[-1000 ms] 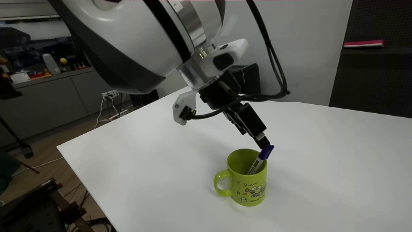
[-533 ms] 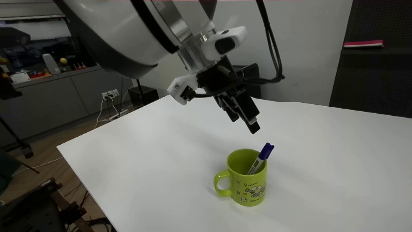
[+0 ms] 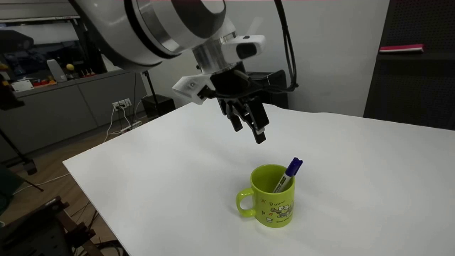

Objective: Put the marker in the mug

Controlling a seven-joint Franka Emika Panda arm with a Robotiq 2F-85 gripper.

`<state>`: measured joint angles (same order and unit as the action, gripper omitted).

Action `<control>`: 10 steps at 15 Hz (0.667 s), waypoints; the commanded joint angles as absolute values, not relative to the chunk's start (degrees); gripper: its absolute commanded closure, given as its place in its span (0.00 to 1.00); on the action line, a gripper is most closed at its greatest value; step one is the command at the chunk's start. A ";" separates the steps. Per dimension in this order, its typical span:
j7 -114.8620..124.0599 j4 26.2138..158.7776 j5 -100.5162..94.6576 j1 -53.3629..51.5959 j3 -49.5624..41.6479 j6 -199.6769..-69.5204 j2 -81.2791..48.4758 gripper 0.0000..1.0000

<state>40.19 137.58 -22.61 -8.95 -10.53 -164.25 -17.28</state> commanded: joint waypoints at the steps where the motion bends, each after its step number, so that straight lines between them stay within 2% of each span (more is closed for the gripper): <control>1: 25.82 137.56 -11.25 -4.63 -4.45 -159.61 -15.04 0.00; 6: 13.03 135.64 -2.13 -2.65 -1.65 -152.07 -14.17 0.00; 10: 14.05 135.63 -3.33 -3.53 -2.71 -153.00 -14.93 0.00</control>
